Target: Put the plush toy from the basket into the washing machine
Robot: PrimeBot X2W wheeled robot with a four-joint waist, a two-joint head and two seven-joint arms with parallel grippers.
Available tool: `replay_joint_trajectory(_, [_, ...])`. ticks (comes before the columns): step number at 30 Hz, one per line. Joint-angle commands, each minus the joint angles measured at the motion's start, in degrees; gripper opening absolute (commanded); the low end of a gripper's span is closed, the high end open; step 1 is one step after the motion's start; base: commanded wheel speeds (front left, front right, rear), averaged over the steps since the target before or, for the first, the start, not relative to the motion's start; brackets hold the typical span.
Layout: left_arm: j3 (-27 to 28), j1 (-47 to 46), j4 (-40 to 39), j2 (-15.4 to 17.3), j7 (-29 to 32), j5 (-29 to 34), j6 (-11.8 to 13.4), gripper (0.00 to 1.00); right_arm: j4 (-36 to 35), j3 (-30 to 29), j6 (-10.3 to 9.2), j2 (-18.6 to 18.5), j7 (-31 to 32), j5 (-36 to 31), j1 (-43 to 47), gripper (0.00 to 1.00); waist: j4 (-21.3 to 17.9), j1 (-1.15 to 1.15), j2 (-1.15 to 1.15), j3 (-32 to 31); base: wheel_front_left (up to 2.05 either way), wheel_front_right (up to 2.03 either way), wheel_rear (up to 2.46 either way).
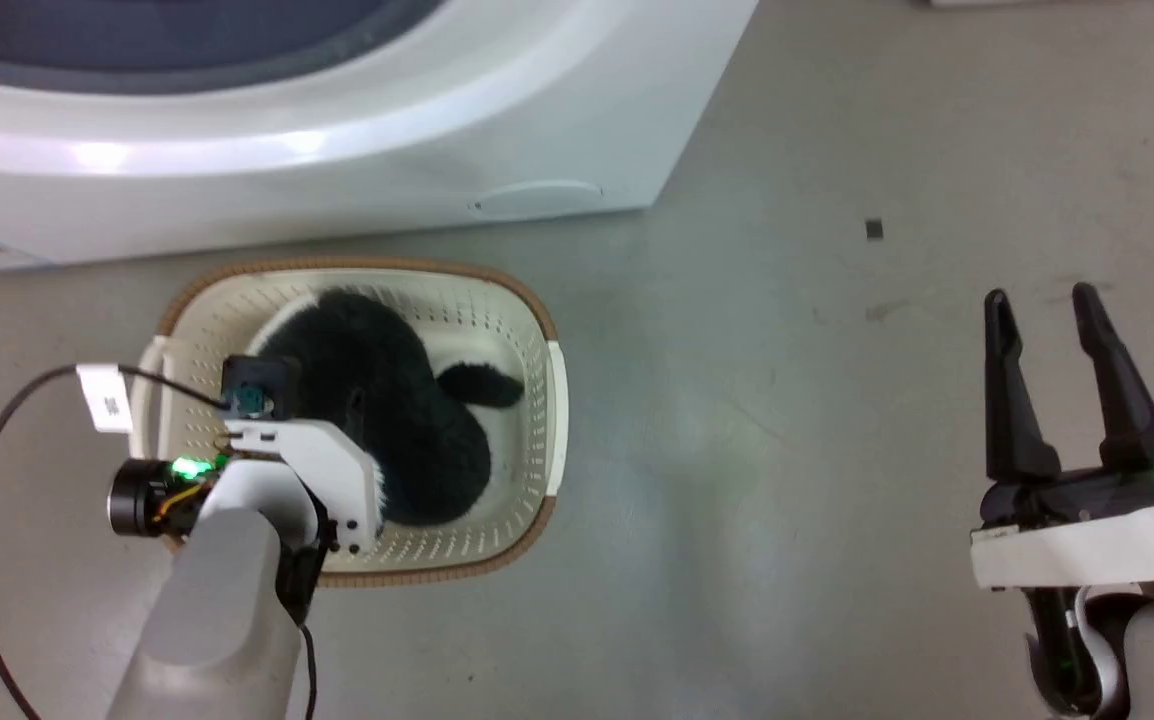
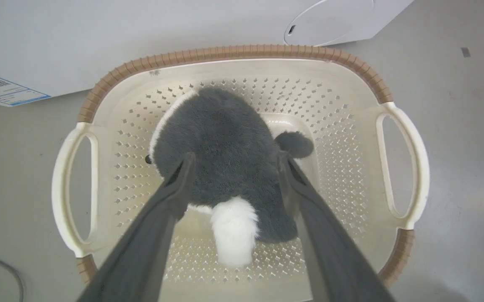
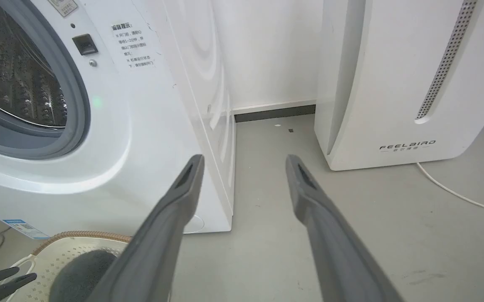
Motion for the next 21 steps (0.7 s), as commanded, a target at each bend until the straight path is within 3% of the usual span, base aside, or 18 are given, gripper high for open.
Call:
replay_joint_trajectory(1, [-0.27,-2.27,1.93,0.84,0.92,-0.38,-0.17,1.0,-0.71,-0.3,-0.03,-0.02,-0.61,0.95,-1.57,1.0,-0.45,-0.01,0.0,2.42,0.0,0.0,0.0])
replay_joint_trajectory(21, [-3.28,-14.39,13.13,3.82,5.04,-1.65,-0.29,1.0,-2.98,-1.01,-0.04,-0.02,-2.88,3.81,-5.26,1.0,-2.24,-0.01,0.0,14.76,0.0,0.0,0.0])
